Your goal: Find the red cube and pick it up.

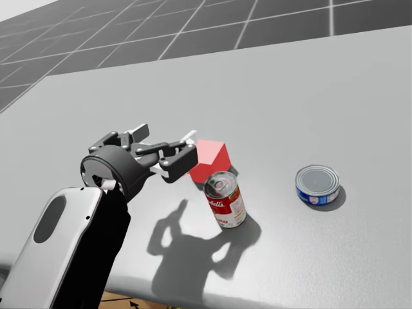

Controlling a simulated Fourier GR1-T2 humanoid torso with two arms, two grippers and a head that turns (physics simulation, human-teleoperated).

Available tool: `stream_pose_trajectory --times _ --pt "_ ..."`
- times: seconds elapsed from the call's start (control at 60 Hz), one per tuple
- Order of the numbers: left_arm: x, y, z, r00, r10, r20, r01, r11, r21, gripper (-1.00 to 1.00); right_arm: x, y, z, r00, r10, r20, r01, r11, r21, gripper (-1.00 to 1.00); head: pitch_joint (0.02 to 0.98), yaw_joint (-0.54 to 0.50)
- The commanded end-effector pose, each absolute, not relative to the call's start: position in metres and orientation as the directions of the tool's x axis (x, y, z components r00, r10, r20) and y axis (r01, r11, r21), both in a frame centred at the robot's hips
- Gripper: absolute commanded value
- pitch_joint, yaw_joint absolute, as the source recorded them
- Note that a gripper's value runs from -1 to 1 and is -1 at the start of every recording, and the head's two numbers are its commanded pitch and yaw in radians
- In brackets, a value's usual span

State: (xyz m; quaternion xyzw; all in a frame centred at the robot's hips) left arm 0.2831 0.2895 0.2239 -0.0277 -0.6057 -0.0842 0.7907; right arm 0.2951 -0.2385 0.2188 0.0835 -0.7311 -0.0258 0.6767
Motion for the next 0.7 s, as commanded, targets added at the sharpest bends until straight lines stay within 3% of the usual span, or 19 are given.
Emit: stream_pose_trajectory --times 0.017,0.2,0.25,0.317,0.45,0.7 --pt "0.269 0.309 0.205 0.308 -0.160 0.938 0.280 0.957 0.071 -1.00 0.295 -0.238 0.218 -0.069 -0.156 0.9853 -0.088 0.985 0.150 -1.00 0.773 0.39" --pt "0.261 0.327 0.187 0.295 -0.209 0.932 0.347 0.933 0.100 -1.00 0.296 -0.237 0.217 -0.067 -0.156 0.9855 -0.087 0.985 0.150 -1.00 0.770 0.40" --pt "0.261 0.329 0.178 0.302 -0.199 0.932 0.374 0.924 0.077 -1.00 0.296 -0.237 0.217 -0.067 -0.157 0.9854 -0.088 0.985 0.151 -1.00 0.770 0.40" --pt "0.262 0.331 0.167 0.302 -0.204 0.931 0.380 0.922 0.078 -1.00 0.296 -0.237 0.217 -0.067 -0.157 0.9853 -0.088 0.985 0.151 -1.00 0.769 0.40" --pt "0.264 0.328 0.154 0.311 -0.193 0.931 0.401 0.914 0.056 -1.00 0.296 -0.238 0.218 -0.069 -0.159 0.9848 -0.088 0.984 0.153 -1.00 0.769 0.40" --pt "0.278 0.311 0.148 0.313 -0.203 0.928 0.381 0.922 0.073 -1.00 0.296 -0.237 0.217 -0.068 -0.158 0.9850 -0.088 0.984 0.152 -1.00 0.767 0.40"
